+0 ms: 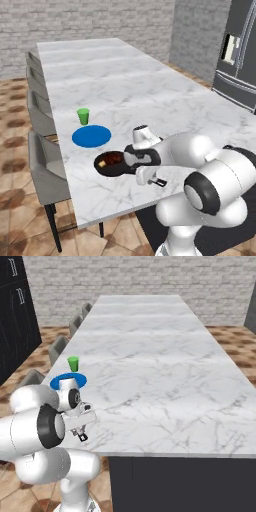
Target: Pick up the pan with the steak in it and place it on the dining table. Then place the steak on the plate.
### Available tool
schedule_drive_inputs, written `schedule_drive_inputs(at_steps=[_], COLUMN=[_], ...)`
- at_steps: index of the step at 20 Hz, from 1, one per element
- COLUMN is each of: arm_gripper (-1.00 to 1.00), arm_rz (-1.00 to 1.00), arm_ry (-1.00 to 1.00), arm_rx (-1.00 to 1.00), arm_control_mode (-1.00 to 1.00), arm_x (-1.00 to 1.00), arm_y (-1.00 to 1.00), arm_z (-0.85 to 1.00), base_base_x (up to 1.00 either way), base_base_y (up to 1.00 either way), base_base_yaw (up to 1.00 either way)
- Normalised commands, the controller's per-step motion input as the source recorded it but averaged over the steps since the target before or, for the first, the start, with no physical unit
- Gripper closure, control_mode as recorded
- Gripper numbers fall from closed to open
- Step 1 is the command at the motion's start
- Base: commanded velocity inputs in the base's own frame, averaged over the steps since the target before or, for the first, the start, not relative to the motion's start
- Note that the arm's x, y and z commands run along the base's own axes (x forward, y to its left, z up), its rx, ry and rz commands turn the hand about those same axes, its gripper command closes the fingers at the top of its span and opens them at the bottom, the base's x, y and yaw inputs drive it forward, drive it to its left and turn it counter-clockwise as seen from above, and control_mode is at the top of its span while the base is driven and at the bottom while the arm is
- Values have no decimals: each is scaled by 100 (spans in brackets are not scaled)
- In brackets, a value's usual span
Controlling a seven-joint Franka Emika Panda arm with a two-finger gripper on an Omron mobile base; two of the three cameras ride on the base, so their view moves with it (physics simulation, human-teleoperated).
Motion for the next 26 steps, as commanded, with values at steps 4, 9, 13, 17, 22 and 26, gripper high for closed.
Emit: schedule_drive_inputs(at_steps=[4, 9, 13, 17, 22, 26], arm_gripper=[100, -100, -100, -100, -100, -100], arm_rz=[0, 0, 0, 0, 2, 3], arm_ry=[11, 3, 0, -6, -11, -18], arm_rx=[-3, -1, 0, 0, 14, 21], arm_control_mode=[-100, -100, -100, -100, -100, -100], arm_x=[46, 2, 0, -13, -26, -32], arm_y=[20, 0, 0, -1, -16, -24], arm_z=[-33, -5, 0, 0, 18, 48], base_base_x=[0, 0, 0, 0, 0, 0], base_base_y=[0, 0, 0, 0, 0, 0], base_base_yaw=[0, 0, 0, 0, 0, 0])
